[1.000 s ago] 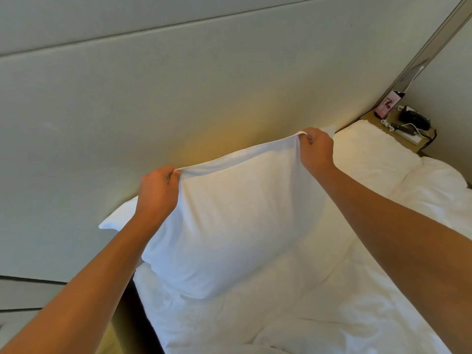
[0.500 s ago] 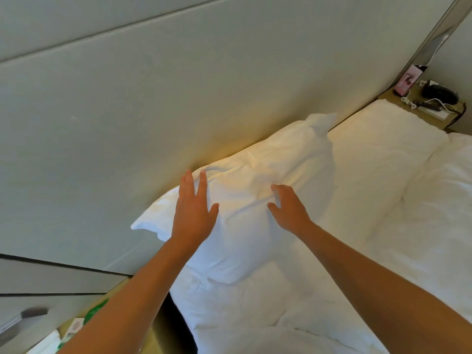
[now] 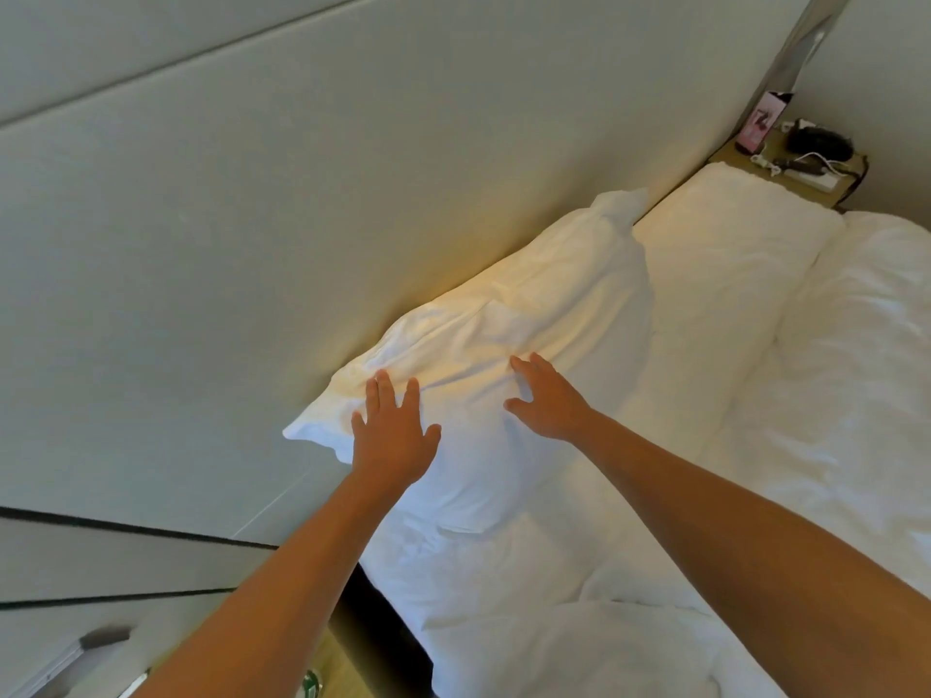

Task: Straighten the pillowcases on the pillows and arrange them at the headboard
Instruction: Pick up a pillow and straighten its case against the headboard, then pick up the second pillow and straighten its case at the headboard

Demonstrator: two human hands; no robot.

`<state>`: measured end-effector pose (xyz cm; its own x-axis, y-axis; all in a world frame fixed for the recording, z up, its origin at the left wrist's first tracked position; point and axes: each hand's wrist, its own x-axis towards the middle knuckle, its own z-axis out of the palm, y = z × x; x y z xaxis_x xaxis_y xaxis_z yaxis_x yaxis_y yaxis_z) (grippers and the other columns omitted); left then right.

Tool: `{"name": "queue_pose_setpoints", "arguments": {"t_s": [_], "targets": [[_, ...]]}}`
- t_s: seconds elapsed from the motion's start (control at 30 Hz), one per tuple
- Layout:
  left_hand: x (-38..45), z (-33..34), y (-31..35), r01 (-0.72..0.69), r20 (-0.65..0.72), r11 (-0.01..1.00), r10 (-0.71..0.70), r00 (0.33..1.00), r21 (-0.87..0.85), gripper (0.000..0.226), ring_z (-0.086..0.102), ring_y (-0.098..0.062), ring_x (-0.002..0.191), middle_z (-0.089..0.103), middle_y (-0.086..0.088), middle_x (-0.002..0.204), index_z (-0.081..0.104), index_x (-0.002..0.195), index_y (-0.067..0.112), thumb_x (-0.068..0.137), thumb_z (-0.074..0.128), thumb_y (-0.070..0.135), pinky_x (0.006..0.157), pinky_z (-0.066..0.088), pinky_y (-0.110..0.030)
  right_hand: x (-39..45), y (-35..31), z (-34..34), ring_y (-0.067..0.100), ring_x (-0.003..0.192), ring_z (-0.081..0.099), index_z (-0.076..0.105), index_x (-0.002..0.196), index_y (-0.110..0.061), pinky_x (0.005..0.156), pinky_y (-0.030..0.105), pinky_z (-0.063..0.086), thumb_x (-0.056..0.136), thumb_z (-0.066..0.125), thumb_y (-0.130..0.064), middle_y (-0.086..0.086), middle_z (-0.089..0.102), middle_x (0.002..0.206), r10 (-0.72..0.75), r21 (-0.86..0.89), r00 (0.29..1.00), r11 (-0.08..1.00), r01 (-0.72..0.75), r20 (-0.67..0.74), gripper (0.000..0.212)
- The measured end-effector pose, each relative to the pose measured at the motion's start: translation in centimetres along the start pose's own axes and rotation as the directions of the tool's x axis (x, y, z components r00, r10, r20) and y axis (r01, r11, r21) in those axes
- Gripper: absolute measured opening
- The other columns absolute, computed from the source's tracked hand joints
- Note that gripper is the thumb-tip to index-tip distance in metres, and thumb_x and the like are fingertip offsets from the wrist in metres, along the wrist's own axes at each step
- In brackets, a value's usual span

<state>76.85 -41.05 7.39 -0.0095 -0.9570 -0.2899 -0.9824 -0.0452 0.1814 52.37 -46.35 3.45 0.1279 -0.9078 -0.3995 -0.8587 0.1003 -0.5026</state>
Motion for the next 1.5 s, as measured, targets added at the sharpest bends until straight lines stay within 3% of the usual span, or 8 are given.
{"name": "queue_pose_setpoints", "arguments": {"t_s": [0.23, 0.4, 0.53, 0.83, 0.97, 1.17, 1.37, 1.5], "targets": [[-0.7, 0.3, 5.0, -0.18, 0.076, 0.974, 0.191, 0.979, -0.137, 0.069, 0.002, -0.034, 0.159, 0.006, -0.018, 0.171, 0.029, 0.159, 0.018, 0.102, 0.048, 0.051, 0.122, 0.027, -0.051, -8.6, 3.2, -1.8, 0.025, 0.15, 0.042, 0.03, 0.163, -0.024, 0.121, 0.038, 0.033, 0.103, 0.061, -0.041, 0.006, 0.04, 0.165, 0.196, 0.235, 0.977, 0.957, -0.171, -0.084, 0.07], [-4.0, 2.3, 14.9, -0.353, 0.229, 0.914, 0.393, 0.891, -0.199, 0.063, 0.02, -0.028, 0.155, 0.028, -0.013, 0.165, 0.038, 0.155, 0.019, 0.102, 0.048, 0.051, 0.119, 0.032, -0.047, -21.2, 10.3, -2.8, 0.025, 0.128, 0.061, 0.031, 0.161, -0.028, 0.109, 0.04, 0.048, 0.102, 0.062, -0.043, 0.006, 0.059, 0.146, 0.455, 0.371, 0.869, 0.854, -0.364, -0.196, 0.069], [-9.8, 4.7, 24.3, -0.55, 0.32, 0.817, 0.575, 0.753, -0.172, 0.054, 0.049, -0.03, 0.135, 0.055, -0.009, 0.143, 0.049, 0.146, 0.023, 0.101, 0.047, 0.053, 0.111, 0.04, -0.046, -34.4, 15.8, -0.7, 0.019, 0.119, 0.067, 0.04, 0.155, -0.03, 0.102, 0.034, 0.052, 0.102, 0.062, -0.042, 0.001, 0.068, 0.131, 0.657, 0.486, 0.705, 0.723, -0.491, -0.266, 0.058], [-30.5, 12.0, 42.0, -0.837, 0.492, 0.477, 0.815, 0.307, -0.269, 0.051, 0.05, -0.03, 0.133, 0.055, -0.009, 0.141, 0.054, 0.141, 0.021, 0.1, 0.049, 0.05, 0.111, 0.042, -0.047, -64.7, 22.4, 8.2, 0.022, 0.118, 0.066, 0.042, 0.151, -0.03, 0.098, 0.036, 0.052, 0.102, 0.057, -0.048, -0.001, 0.072, 0.125, 0.941, 0.58, 0.295, 0.334, -0.743, -0.164, 0.054], [-39.1, 15.9, 46.5, -0.857, 0.534, 0.41, 0.822, 0.199, -0.312, 0.049, 0.053, -0.029, 0.129, 0.057, -0.01, 0.138, 0.056, 0.138, 0.021, 0.098, 0.051, 0.048, 0.108, 0.045, -0.046, -73.5, 24.9, 12.1, 0.02, 0.119, 0.065, 0.042, 0.149, -0.031, 0.096, 0.034, 0.051, 0.102, 0.055, -0.049, -0.002, 0.071, 0.127, 0.979, 0.633, 0.178, 0.203, -0.747, -0.103, 0.052], [-47.9, 22.7, 52.0, -0.857, 0.577, 0.437, 0.787, 0.218, -0.272, 0.048, 0.055, -0.027, 0.126, 0.06, -0.007, 0.134, 0.059, 0.136, 0.022, 0.097, 0.053, 0.049, 0.105, 0.047, -0.043, -79.9, 33.7, 15.0, 0.019, 0.118, 0.066, 0.046, 0.146, -0.03, 0.098, 0.037, 0.053, 0.102, 0.056, -0.045, -0.004, 0.069, 0.13, 0.976, 0.689, 0.135, 0.218, -0.691, -0.173, 0.047], [-50.2, 30.1, 58.9, -0.765, 0.585, 0.61, 0.703, 0.405, -0.204, 0.045, 0.057, -0.025, 0.127, 0.06, -0.009, 0.139, 0.061, 0.132, 0.021, 0.096, 0.056, 0.046, 0.098, 0.045, -0.034, -81.2, 47.3, 15.5, 0.028, 0.134, 0.053, 0.039, 0.154, -0.022, 0.106, 0.042, 0.048, 0.104, 0.054, -0.041, 0.009, 0.055, 0.143, 0.949, 0.629, 0.276, 0.307, -0.714, -0.151, 0.056], [-49.6, 34.6, 62.5, -0.718, 0.602, 0.682, 0.634, 0.486, -0.138, 0.048, 0.059, -0.027, 0.123, 0.063, -0.01, 0.133, 0.059, 0.135, 0.02, 0.097, 0.055, 0.049, 0.101, 0.048, -0.037, -80.4, 55.7, 14.8, 0.034, 0.145, 0.04, 0.03, 0.161, -0.021, 0.112, 0.047, 0.043, 0.101, 0.057, -0.046, 0.013, 0.037, 0.16, 0.947, 0.641, 0.292, 0.31, -0.702, -0.138, 0.07]]}}
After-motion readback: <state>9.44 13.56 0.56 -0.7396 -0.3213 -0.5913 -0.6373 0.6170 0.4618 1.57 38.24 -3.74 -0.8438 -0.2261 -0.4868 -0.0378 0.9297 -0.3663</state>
